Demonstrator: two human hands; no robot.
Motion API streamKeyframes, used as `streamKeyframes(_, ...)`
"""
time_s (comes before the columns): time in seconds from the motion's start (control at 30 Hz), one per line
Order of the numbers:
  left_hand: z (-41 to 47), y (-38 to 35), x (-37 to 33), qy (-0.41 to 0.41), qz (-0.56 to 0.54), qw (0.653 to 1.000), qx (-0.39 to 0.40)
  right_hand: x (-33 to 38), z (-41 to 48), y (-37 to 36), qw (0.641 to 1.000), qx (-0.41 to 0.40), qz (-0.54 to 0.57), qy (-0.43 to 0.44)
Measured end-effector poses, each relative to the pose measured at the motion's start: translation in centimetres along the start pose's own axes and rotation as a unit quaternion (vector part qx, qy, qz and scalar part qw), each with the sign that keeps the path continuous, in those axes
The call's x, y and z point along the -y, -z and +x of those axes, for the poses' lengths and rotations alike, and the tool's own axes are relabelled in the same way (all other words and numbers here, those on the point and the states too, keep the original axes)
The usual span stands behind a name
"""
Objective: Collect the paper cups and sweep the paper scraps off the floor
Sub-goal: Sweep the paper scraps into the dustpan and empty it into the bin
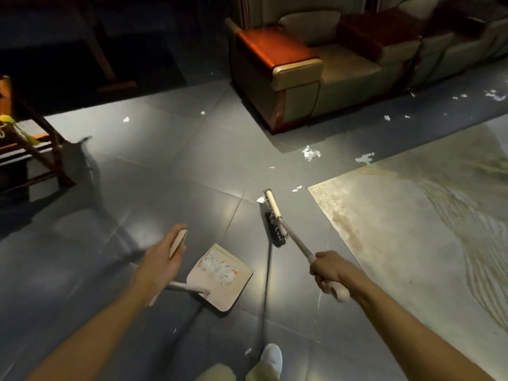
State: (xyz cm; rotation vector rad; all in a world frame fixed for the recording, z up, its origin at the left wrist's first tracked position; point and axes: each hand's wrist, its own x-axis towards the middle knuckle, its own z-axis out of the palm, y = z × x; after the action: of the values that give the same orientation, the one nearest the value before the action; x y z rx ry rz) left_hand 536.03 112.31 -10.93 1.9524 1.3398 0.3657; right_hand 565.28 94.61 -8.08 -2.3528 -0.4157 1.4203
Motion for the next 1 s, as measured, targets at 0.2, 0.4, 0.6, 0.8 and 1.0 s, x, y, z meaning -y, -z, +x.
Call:
streamKeyframes(0.2, 5.1, -1.6, -1.9, 0.034, 0.001, 0.999, -0.028, 5.4, 7.1, 3.9, 0.997, -0.005, -0.071, 0.007)
streamKeyframes(0.4, 11.4, -3.6, -2.1, 0.058, 0.019, 0.998, 0.0, 10.1, 14.1, 5.0, 0.991, 0.009, -0.135, -0.006)
streamKeyframes(0.6, 16.7, -4.5, -2.9, 0.061, 0.024, 0.998, 0.005, 14.1, 18.3, 4.7, 0.968, 0.084, -0.235, -0.001)
streamKeyframes(0.8, 17.1, -4.9, -3.7, 0.067, 0.02, 0.998, 0.007, 12.7, 13.4, 2.4, 0.928, 0.174, -0.328, 0.026)
streamKeyframes(1.0, 15.8, -5.4, -4.4, 0.06, 0.042, 0.997, -0.024, 10.9, 7.4, 4.6, 0.948, 0.222, -0.229, -0.017)
